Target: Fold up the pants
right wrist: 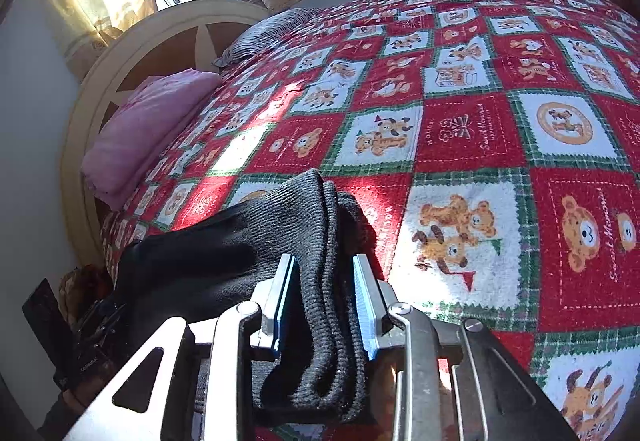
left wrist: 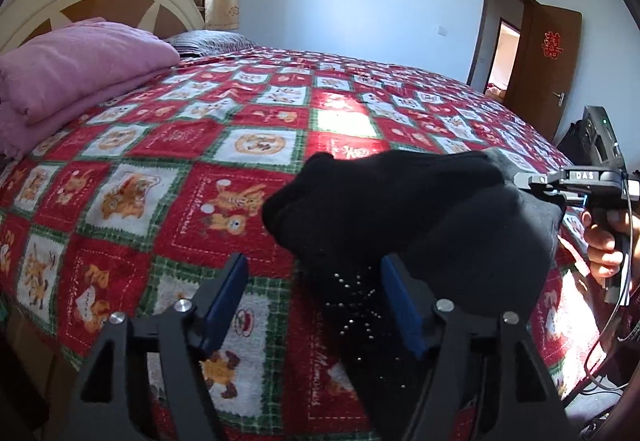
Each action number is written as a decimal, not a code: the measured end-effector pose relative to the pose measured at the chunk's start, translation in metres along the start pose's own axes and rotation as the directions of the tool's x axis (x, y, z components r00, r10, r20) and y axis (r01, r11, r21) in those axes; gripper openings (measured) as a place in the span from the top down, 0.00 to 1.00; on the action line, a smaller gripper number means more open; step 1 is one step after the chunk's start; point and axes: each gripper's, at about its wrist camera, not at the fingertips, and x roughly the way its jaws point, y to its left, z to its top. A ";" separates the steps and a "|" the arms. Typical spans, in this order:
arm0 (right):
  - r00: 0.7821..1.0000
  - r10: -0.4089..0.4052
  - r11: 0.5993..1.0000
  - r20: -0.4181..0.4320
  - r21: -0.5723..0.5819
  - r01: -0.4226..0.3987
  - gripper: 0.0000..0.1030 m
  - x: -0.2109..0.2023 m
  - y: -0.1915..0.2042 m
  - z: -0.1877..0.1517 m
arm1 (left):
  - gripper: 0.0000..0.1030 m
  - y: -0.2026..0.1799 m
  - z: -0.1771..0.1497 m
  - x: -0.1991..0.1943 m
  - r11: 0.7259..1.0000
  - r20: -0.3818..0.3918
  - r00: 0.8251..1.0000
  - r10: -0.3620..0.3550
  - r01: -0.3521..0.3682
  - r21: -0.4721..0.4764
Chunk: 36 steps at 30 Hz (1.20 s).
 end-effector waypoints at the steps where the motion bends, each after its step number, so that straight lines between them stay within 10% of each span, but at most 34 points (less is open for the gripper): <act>1: 1.000 -0.019 1.000 0.005 -0.010 0.019 0.67 0.000 0.001 0.000 | 0.28 0.001 0.000 0.001 1.000 -0.005 1.000 0.008 -0.008 -0.002; 18: 0.996 -0.076 0.997 0.040 0.017 0.075 0.50 -0.010 -0.009 -0.007 | 0.21 0.007 -0.003 0.002 0.999 -0.045 0.998 0.054 -0.054 0.003; 27: 0.958 -0.264 0.965 0.113 0.021 0.263 0.44 -0.050 -0.002 -0.014 | 0.21 0.000 0.002 -0.014 0.993 -0.061 0.992 0.112 -0.110 0.038; 36: 0.937 -0.279 0.954 0.210 -0.055 0.296 0.37 -0.120 0.039 -0.042 | 0.04 -0.036 0.017 -0.072 0.995 0.062 0.996 0.063 -0.067 0.079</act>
